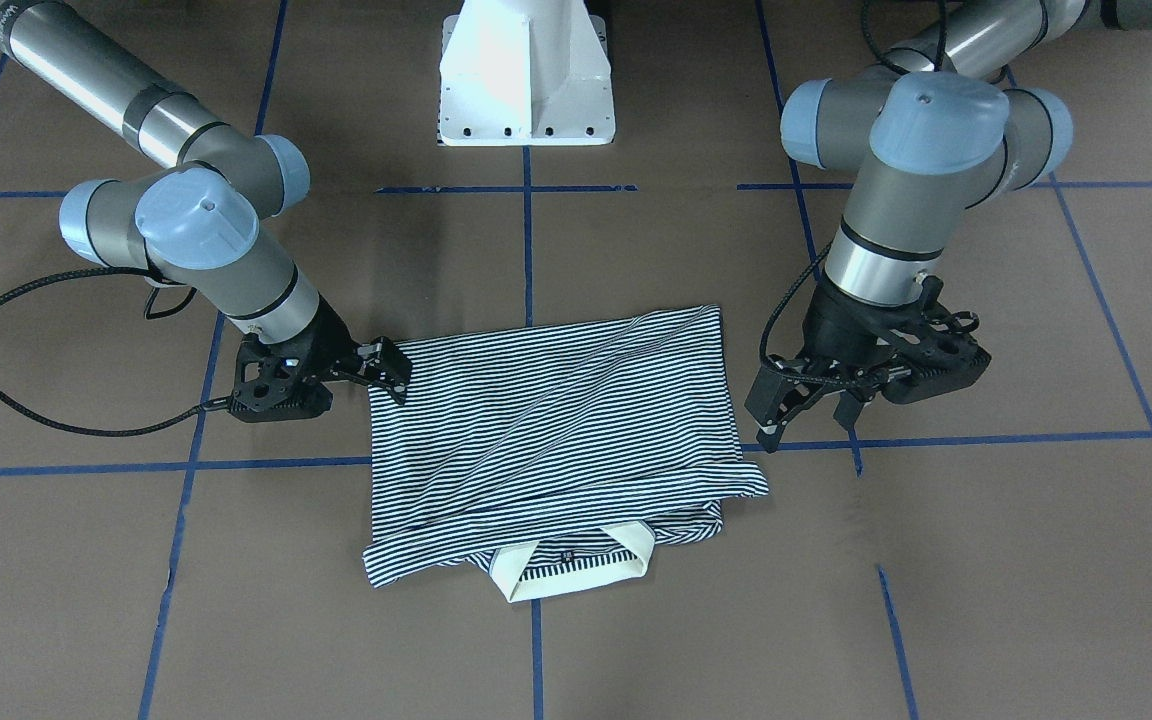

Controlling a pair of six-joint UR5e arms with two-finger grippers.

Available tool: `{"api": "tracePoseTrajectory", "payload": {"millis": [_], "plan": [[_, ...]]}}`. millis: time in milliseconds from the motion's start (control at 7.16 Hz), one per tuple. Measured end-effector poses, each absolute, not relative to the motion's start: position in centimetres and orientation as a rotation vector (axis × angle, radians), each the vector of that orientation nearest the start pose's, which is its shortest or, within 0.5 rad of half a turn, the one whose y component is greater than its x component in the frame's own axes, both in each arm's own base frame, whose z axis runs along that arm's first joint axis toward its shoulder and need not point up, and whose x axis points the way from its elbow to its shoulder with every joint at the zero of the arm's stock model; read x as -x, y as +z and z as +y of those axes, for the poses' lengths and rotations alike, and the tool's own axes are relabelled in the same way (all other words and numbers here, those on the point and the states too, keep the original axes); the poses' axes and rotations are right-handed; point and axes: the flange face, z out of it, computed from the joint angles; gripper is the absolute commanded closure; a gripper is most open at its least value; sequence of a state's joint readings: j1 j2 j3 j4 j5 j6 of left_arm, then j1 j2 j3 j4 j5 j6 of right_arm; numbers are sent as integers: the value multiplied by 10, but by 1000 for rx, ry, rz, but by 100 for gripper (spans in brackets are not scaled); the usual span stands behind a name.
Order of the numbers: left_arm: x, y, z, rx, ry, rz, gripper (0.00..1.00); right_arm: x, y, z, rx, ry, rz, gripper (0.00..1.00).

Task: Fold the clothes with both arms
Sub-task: 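Move the right gripper down to the folded shirt's side edge while the left arm withdraws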

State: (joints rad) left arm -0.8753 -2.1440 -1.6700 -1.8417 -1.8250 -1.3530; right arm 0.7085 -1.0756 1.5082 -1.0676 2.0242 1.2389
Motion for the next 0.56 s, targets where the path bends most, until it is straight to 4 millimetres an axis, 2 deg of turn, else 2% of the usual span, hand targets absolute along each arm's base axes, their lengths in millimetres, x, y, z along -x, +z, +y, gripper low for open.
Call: {"api": "tracePoseTrajectory", "payload": {"millis": [140, 279, 419, 559], "plan": [[-346, 244, -583, -291, -485, 936, 0, 470, 352, -503, -82, 127, -999, 3], [-344, 241, -581, -291, -485, 938, 0, 480, 358, -491, -76, 115, -988, 13], [-344, 240, -580, -292, -484, 940, 0, 489, 362, -481, -71, 104, -979, 45], [-343, 238, -579, -294, -483, 942, 0, 494, 364, -476, -66, 98, -972, 86]]}}
